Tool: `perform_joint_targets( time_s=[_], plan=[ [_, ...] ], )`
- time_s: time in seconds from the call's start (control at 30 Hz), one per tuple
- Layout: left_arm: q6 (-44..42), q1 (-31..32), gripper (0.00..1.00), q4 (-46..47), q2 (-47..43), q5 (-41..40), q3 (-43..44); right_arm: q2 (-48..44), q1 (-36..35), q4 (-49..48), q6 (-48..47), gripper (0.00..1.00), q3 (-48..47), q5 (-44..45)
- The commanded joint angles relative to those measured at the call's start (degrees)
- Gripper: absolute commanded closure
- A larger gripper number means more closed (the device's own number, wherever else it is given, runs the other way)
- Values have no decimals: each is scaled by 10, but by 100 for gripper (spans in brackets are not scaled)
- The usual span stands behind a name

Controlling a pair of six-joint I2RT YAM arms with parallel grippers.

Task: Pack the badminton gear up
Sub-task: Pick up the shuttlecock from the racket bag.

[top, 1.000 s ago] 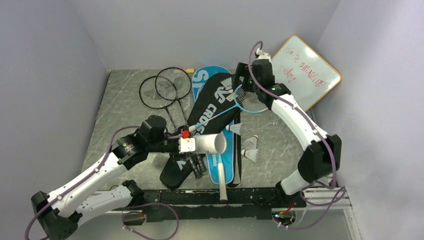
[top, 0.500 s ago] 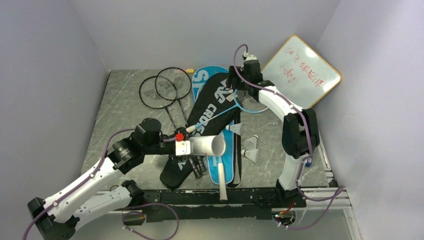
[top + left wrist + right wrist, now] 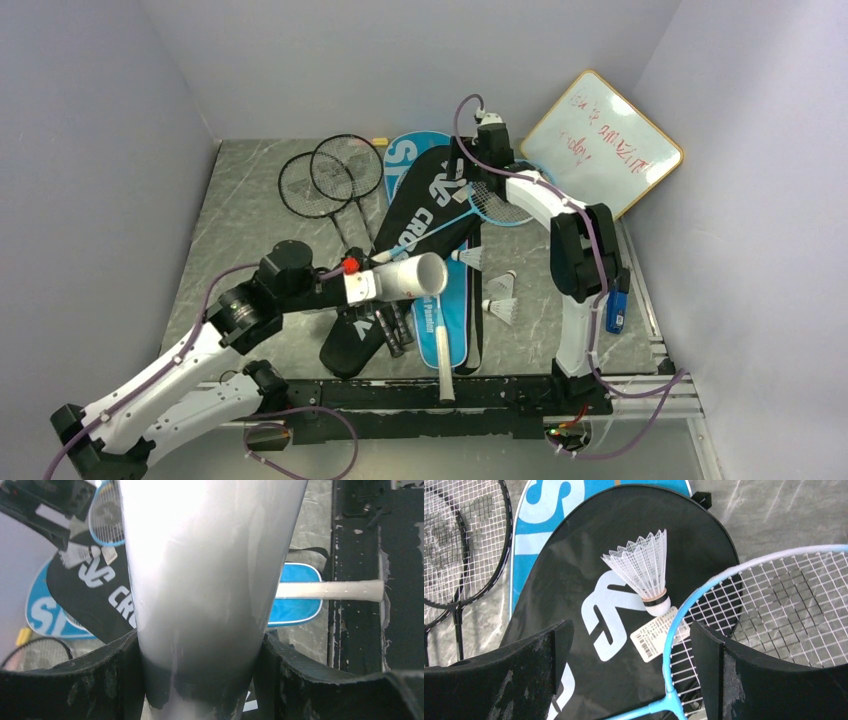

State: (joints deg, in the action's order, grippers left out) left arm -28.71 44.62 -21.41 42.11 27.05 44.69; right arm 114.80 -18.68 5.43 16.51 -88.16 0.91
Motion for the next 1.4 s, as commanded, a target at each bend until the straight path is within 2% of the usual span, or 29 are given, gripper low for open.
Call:
perform_joint_targets(
  time_s=[0.0,0.13,0.4,0.67,0.8,1.13,1.37],
  plan=[
    [98,0,95,49,29,-83,10,21,3,-51,-25,9,-38,-13],
    [160,1,95,80,35,-173,8,52,3,-52,-37,10,-58,-29],
    [184,1,95,128,-9,-234,-14,126,3,-19,-64,18,-147,-16],
    [167,1,95,132,-21,-200,-26,142,3,-18,-101,16,-145,-23],
    [165,1,95,129,-14,-211,-23,154,2,-5,-103,16,-158,-15],
    [161,-1,95,132,-11,-209,-26,169,2,-13,-101,32,-150,-33],
    [151,-5,95,129,-5,-184,-23,150,2,-39,-88,38,-105,-35]
  ],
)
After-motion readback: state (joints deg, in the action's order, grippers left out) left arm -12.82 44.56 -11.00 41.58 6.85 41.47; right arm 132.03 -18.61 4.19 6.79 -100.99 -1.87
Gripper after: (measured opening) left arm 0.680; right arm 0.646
